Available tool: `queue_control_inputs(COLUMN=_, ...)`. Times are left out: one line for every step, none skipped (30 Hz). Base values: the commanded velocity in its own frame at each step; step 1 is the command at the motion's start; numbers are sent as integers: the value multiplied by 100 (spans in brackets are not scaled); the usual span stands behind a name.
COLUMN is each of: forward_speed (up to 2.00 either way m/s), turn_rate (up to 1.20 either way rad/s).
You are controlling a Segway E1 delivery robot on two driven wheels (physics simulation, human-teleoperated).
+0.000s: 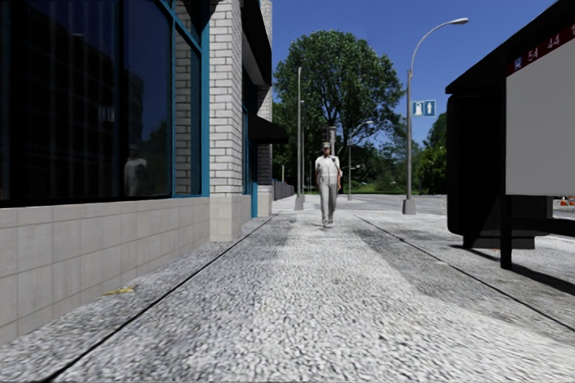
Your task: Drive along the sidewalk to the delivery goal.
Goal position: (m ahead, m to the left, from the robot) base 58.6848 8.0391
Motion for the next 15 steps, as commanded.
queue_control_inputs(forward_speed=200, turn_rate=22)
queue_control_inputs(forward_speed=200, turn_rate=22)
queue_control_inputs(forward_speed=200, turn_rate=22)
queue_control_inputs(forward_speed=200, turn_rate=22)
queue_control_inputs(forward_speed=200, turn_rate=22)
queue_control_inputs(forward_speed=200, turn_rate=22)
queue_control_inputs(forward_speed=200, turn_rate=22)
queue_control_inputs(forward_speed=200, turn_rate=23)
queue_control_inputs(forward_speed=200, turn_rate=23)
queue_control_inputs(forward_speed=200, turn_rate=23)
queue_control_inputs(forward_speed=200, turn_rate=23)
queue_control_inputs(forward_speed=200, turn_rate=23)
queue_control_inputs(forward_speed=200, turn_rate=20)
queue_control_inputs(forward_speed=200, turn_rate=13)
queue_control_inputs(forward_speed=200, turn_rate=13)
